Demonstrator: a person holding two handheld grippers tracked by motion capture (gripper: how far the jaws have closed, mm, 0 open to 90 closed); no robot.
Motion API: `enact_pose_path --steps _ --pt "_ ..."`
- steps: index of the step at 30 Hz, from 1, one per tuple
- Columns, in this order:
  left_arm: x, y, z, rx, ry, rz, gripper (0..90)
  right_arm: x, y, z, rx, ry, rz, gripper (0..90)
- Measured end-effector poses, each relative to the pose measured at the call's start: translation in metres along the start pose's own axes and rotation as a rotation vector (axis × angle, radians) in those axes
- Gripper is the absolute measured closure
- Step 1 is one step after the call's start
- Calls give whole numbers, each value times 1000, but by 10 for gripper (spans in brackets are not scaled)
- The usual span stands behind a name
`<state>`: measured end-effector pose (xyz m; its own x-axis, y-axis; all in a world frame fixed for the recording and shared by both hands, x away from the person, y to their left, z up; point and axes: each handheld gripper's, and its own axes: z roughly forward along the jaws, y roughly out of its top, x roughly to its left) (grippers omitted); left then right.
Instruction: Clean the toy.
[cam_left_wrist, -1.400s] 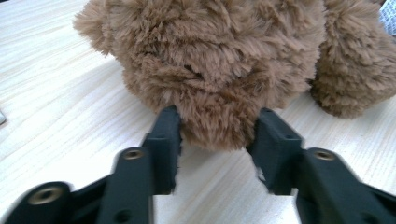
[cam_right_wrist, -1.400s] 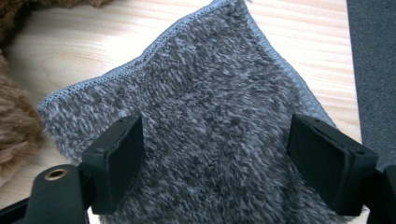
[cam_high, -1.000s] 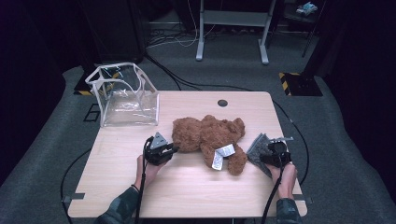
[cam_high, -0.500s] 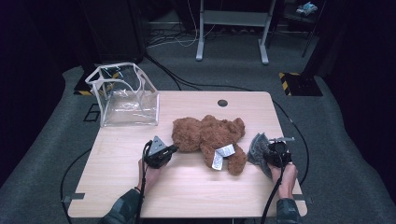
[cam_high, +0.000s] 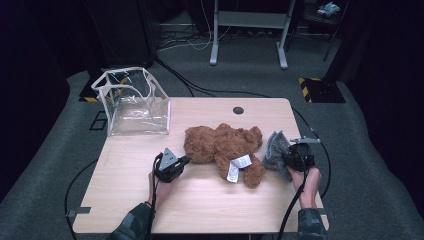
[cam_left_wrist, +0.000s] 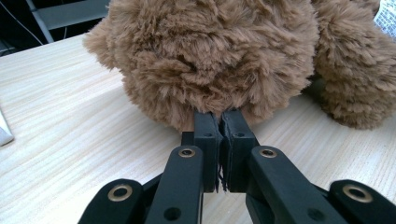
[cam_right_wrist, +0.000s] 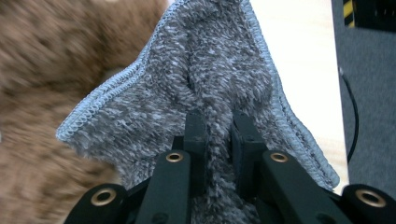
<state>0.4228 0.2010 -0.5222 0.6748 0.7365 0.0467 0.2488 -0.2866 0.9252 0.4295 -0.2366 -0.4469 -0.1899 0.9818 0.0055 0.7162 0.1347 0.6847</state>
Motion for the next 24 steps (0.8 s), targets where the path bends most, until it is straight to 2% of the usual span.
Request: enact_pose_path --steps 4,12,19,24 --pt "0 0 0 -4 -1 1 861 10 15 -11 -40 20 -36 794" --pt "0 0 0 -6 -1 7 860 36 46 -27 -79 58 -108 795" --pt "-1 -1 0 -11 5 12 859 70 72 -40 -131 116 -187 796" --pt "-1 0 0 -8 1 14 858 94 86 -42 -143 152 -227 795"
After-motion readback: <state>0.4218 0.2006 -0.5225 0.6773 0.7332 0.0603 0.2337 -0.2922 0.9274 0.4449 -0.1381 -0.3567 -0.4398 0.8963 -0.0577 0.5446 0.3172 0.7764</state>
